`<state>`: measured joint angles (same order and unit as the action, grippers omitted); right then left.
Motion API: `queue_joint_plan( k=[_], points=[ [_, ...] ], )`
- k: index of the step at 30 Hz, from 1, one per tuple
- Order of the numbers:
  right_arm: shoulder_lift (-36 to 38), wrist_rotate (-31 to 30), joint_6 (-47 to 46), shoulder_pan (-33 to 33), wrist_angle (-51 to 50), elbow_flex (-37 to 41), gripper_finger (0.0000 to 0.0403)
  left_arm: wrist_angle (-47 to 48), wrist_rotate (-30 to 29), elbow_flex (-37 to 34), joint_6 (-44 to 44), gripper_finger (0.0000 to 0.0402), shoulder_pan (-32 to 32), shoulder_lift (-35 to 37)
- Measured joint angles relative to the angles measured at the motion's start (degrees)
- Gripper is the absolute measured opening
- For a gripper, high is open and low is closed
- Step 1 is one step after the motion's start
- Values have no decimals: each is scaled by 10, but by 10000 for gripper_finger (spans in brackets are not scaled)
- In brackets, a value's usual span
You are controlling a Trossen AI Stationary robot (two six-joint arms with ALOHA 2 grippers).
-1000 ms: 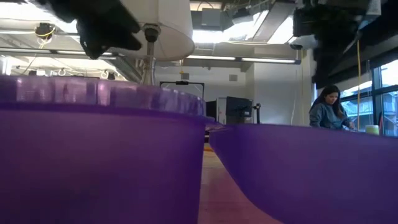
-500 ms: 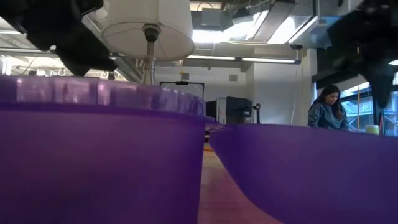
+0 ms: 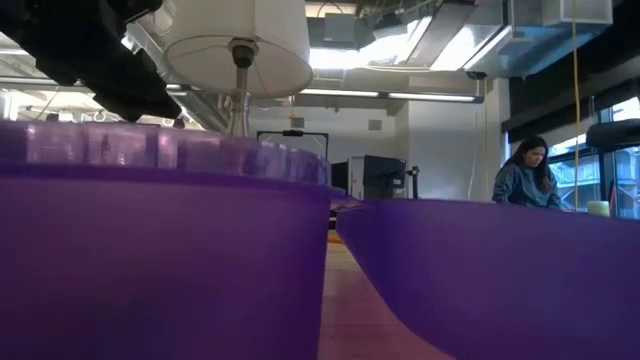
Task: Pick & place school supplies into a supply box
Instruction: Put the bottom black pen into the violet supply box
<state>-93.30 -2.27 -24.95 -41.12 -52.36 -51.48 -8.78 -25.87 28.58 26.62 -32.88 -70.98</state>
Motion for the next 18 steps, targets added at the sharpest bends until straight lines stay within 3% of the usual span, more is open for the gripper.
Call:
queue_joint_plan(
  k=[4,11,18],
  points=[
    [-29,-45,16,-9,3,0,158,0,0,0,-9,132,0,0],
    [-63,-26,46,-8,14,-3,155,0,0,0,-9,132,0,0],
    [-60,-11,29,-7,23,-2,81,0,-1,0,-9,135,0,0]
  ],
)
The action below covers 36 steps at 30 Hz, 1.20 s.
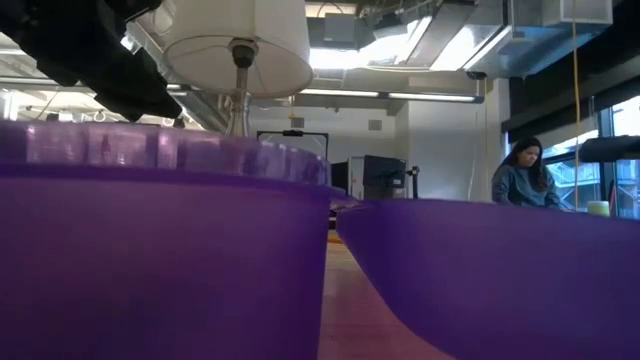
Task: Pick & place school supplies into a supply box
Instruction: Put the bottom black pen into the violet supply box
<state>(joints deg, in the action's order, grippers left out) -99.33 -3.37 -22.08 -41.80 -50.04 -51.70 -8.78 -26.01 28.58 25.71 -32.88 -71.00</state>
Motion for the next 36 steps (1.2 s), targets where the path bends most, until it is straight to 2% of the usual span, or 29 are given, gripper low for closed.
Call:
queue_joint_plan(
  k=[4,13,18,22,26,31,36],
  points=[
    [0,3,-4,0,-1,0,24,0,0,0,0,132,0,0],
    [-4,-16,-65,-2,-72,-67,40,0,0,0,0,129,0,0],
    [-5,-97,-20,-2,-83,-141,27,0,0,0,0,129,0,0],
    [-4,-204,92,6,-62,-206,32,-2,1,0,0,130,0,0],
    [-4,-235,269,36,20,-254,38,-3,1,0,0,130,0,0],
    [-14,-214,467,87,176,-269,35,-3,1,0,0,129,0,0],
    [-57,-102,638,134,309,-268,39,-2,1,0,0,132,0,0]
  ],
)
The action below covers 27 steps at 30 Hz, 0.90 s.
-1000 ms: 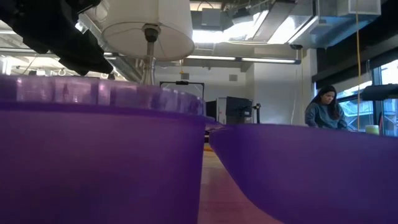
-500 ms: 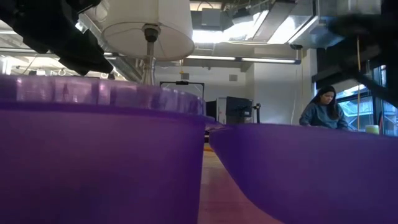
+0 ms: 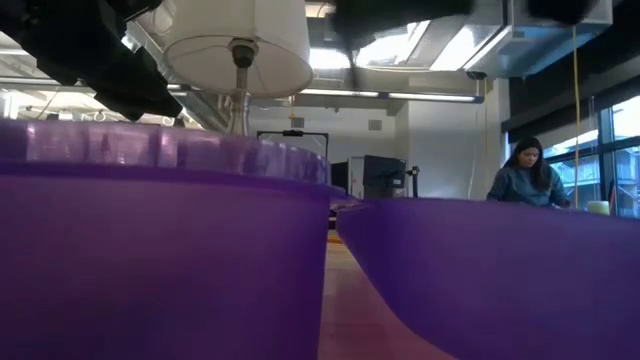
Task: Pick & place school supplies into a supply box
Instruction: Put the bottom black pen into the violet supply box
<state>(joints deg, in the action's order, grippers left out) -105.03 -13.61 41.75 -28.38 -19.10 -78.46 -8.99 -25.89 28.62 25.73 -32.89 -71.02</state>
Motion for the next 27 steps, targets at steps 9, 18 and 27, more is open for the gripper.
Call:
queue_joint_plan(
  k=[9,18,27],
  points=[
    [-99,34,228,25,126,0,41,2,0,0,0,128,0,0],
    [-163,-23,292,32,149,0,42,2,0,0,0,128,0,0],
    [-186,-24,292,31,161,0,43,2,0,0,0,127,0,0]
  ],
)
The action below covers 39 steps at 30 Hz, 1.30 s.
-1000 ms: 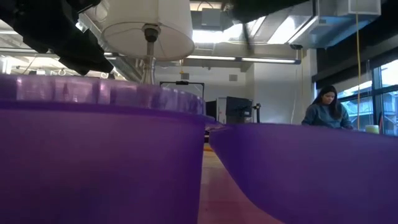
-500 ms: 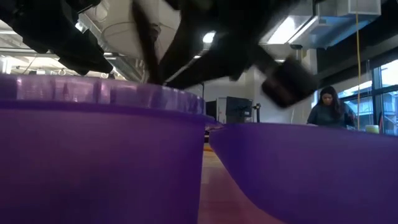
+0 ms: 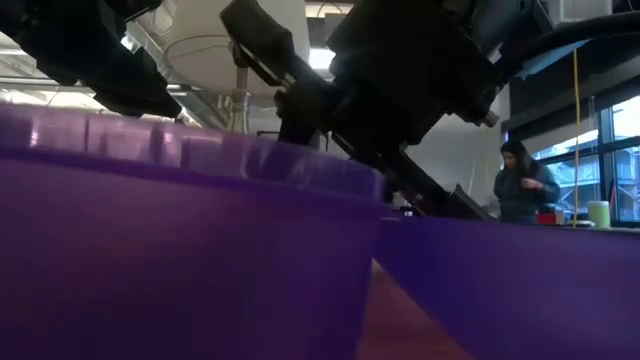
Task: Pick & place school supplies into a supply box
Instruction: Put the bottom black pen into the violet supply box, then put the yellow pen into the violet supply box
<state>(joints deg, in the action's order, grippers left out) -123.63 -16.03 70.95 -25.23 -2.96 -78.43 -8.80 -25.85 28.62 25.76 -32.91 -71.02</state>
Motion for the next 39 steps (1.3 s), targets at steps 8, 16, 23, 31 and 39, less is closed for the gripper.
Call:
queue_joint_plan(
  k=[8,16,23,31,39],
  points=[
    [0,-31,15,0,10,0,55,0,0,0,0,128,0,0],
    [0,-49,33,-3,15,0,95,0,0,0,0,127,0,0],
    [6,-53,19,-7,18,0,127,0,0,0,0,128,0,0],
    [78,-49,-104,-16,5,-20,130,0,3,0,0,127,0,0],
    [220,-28,-442,-4,-220,-19,130,-12,22,0,38,128,0,0]
  ],
)
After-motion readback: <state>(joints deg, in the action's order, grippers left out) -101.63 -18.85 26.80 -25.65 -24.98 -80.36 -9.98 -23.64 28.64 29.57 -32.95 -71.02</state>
